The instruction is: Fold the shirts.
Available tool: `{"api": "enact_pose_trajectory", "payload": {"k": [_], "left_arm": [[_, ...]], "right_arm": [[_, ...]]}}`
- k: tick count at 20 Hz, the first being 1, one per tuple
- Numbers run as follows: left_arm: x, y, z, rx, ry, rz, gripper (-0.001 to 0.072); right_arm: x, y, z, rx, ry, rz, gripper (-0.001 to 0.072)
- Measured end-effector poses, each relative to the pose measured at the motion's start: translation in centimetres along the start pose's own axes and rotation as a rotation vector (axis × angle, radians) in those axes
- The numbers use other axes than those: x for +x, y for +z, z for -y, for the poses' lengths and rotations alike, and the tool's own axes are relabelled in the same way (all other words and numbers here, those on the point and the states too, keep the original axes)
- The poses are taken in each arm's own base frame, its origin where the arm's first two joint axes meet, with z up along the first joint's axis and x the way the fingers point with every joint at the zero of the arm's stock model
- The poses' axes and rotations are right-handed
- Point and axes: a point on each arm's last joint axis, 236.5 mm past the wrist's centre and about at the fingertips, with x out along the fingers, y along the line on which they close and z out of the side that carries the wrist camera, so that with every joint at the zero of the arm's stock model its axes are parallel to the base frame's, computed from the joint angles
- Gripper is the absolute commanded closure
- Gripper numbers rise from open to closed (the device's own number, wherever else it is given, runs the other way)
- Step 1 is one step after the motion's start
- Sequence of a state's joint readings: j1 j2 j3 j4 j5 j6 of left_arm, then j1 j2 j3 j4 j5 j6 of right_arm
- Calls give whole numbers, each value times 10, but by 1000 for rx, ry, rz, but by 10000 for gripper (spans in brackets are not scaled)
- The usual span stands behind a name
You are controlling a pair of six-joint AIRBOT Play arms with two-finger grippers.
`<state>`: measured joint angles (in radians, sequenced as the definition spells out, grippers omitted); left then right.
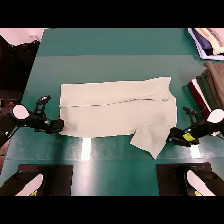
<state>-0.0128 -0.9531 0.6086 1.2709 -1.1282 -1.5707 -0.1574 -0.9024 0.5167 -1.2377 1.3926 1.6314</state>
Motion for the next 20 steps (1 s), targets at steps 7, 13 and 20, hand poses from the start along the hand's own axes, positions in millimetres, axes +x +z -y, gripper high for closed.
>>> {"api": "enact_pose_trajectory", "payload": {"k": [7, 13, 20], "left_arm": [[0, -1, 1, -1, -3, -3, 681], [0, -3, 1, 4, -4, -14, 681], [-24, 3, 9, 39, -15, 42, 683]], "right_arm": [[15, 11, -5, 46, 43, 25, 282], [20, 32, -9, 64, 54, 39, 673], [-17, 48, -9, -46, 3, 125, 695]]}}
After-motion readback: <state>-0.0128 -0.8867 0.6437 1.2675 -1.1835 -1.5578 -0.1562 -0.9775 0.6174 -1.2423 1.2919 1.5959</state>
